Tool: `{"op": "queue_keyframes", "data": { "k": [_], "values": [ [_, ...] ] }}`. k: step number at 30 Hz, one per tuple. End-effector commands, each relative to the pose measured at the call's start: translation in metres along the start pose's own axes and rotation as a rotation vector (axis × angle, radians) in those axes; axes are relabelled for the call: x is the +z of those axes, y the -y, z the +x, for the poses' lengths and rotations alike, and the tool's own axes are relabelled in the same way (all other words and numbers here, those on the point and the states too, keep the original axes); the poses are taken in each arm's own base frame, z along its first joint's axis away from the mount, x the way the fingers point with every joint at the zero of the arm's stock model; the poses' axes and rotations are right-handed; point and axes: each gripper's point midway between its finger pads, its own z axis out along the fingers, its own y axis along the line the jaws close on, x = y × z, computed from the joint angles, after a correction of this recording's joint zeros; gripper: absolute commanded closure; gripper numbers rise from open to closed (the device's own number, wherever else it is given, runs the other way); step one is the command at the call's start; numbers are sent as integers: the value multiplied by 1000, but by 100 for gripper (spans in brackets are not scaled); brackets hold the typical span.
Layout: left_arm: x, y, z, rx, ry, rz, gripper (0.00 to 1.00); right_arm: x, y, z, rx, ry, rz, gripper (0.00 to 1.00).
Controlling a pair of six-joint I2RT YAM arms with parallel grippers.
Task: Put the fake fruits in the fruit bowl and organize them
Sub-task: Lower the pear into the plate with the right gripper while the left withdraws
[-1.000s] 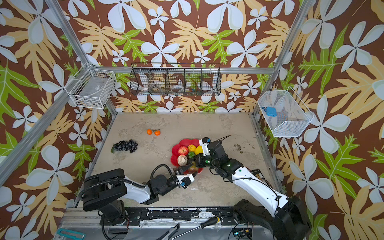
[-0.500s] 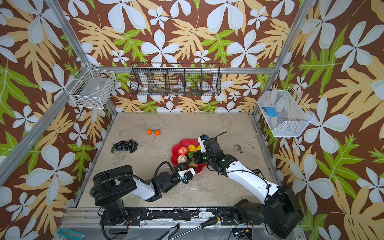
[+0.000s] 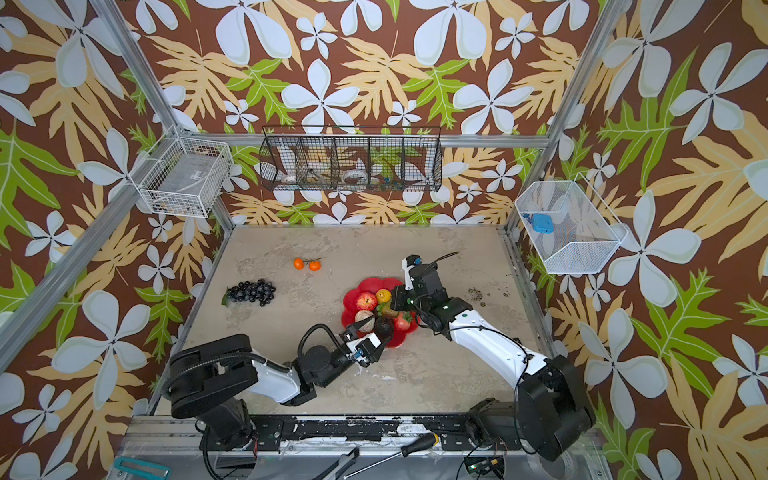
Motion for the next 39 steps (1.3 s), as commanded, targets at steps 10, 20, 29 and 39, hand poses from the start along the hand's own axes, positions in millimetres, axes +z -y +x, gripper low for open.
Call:
{"op": "queue_keyframes", "data": {
  "k": [10, 20, 29, 39],
  "values": [
    [-42, -48, -19, -293, -39, -103, 24, 29, 7, -51, -52, 141, 106, 100],
    [-72, -85, 14, -444, -147, -246, 20, 80, 9, -62, -59, 123, 131, 100],
    [-73, -88, 14, -443, -138, -249, 18, 113, 3, -59, -84, 93, 146, 100],
    [-80, -97, 14, -435, -113, -300, 18, 133, 12, -50, -94, 65, 184, 100]
  ]
}}
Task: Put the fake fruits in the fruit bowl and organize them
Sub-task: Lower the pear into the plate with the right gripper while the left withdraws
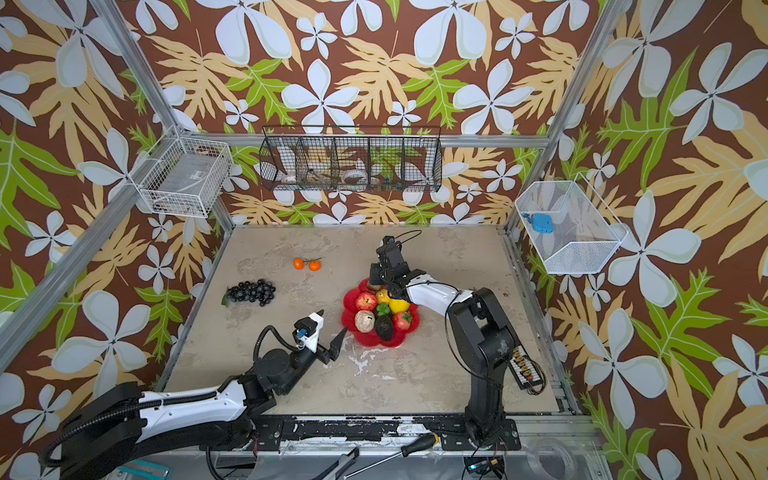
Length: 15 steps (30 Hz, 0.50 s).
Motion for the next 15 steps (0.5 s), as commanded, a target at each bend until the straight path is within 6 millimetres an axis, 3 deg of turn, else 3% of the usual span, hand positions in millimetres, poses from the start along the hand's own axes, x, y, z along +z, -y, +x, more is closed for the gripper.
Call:
{"op": "queue_keyframes", "data": {
  "k": [1, 9, 15],
  "values": [
    [0, -5, -9, -17, 37, -29, 18, 4, 0, -3, -11, 12, 7, 100],
    [2, -6, -6, -8, 30, -39, 18, 7, -1, 5, -14, -5, 5, 100],
    [3, -8, -6, -6, 27, -51, 18, 5, -4, 3, -15, -4, -4, 85]
  ]
}}
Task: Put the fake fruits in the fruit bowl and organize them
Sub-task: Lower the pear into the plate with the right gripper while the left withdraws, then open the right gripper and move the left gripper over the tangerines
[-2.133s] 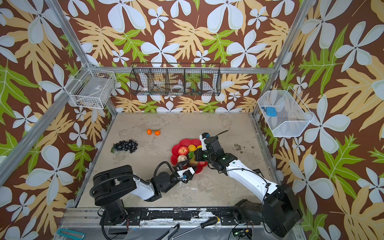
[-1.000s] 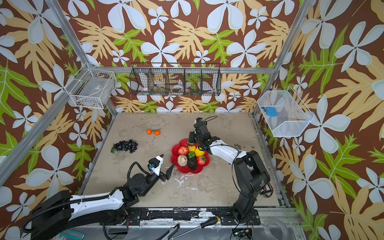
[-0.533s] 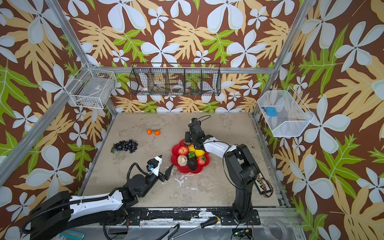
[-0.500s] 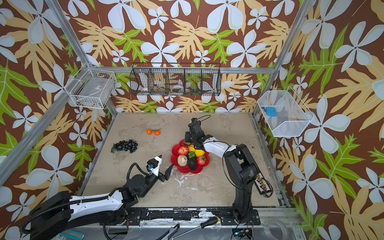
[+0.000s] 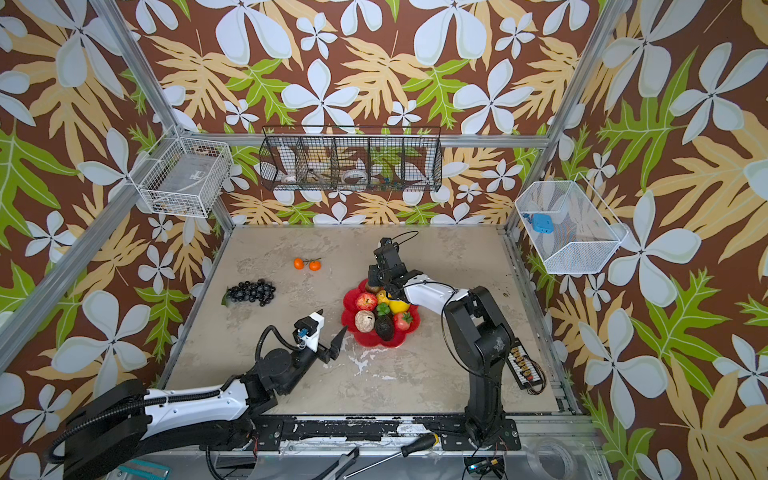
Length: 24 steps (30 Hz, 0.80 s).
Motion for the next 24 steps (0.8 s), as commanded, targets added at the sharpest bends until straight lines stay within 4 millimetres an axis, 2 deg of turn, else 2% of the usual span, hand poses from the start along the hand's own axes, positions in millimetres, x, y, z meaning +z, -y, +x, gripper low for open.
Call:
{"op": "queue_keyframes", "data": {
  "k": [1, 5, 14, 20, 24],
  "values": [
    [0, -4, -10, -19, 37, -25, 18, -2, -3, -5, -2, 14, -8, 82],
    [0, -6, -10, -16, 37, -35, 18, -5, -3, -7, -1, 18, -10, 72],
    [2, -8, -8, -12, 25, -54, 18, -28, -7, -19, -3, 53, -26, 65],
    [2, -11, -9, -10, 26, -70, 18, -23, -7, -10, -6, 21, -40, 65],
    [7, -13, -4, -13, -3, -85, 17, -36, -12, -14, -1, 22, -63, 63]
  ]
}}
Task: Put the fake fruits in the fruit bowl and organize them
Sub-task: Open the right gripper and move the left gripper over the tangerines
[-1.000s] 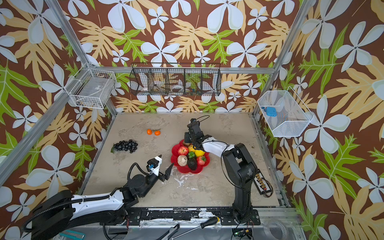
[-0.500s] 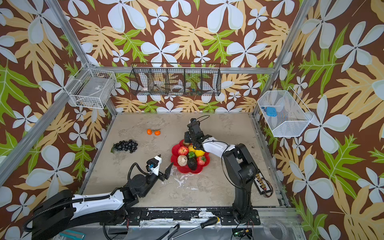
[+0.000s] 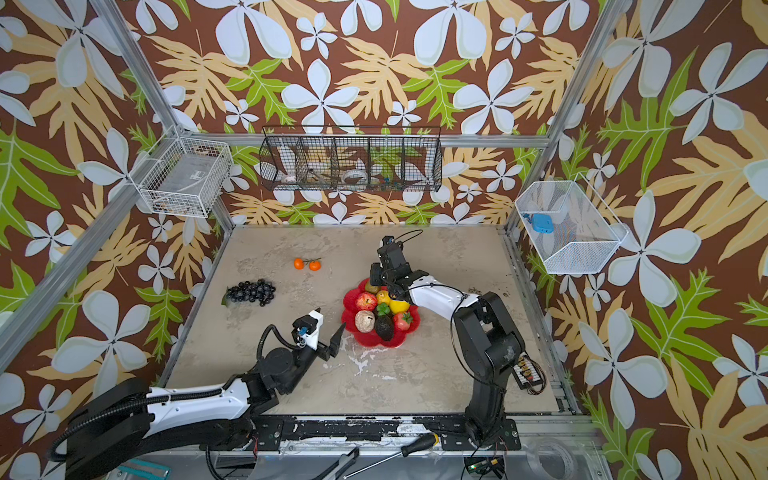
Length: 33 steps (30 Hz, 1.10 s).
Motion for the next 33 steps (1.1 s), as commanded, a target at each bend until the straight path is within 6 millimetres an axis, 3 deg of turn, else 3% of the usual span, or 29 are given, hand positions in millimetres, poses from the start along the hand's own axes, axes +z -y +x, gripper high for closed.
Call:
{"op": "queue_keyframes", "data": {
  "k": [1, 8, 12, 17, 25, 33],
  "values": [
    [7, -4, -4, -26, -10, -29, 17, -17, -8, -8, -1, 10, -31, 62],
    [48, -27, -9, -208, -166, -114, 18, -88, -5, -10, -16, 81, -78, 54],
    [78, -57, -4, -297, -271, -245, 18, -128, 4, 1, -31, 138, -94, 51],
    [113, -104, 24, -379, -430, -378, 17, -163, 22, 19, -55, 215, -82, 43],
    [160, -168, 62, -384, -613, -517, 18, -182, 55, 51, -29, 329, -35, 38],
    [198, -192, 95, -258, -757, -615, 20, -190, 61, 59, -10, 402, -57, 36]
  ]
}}
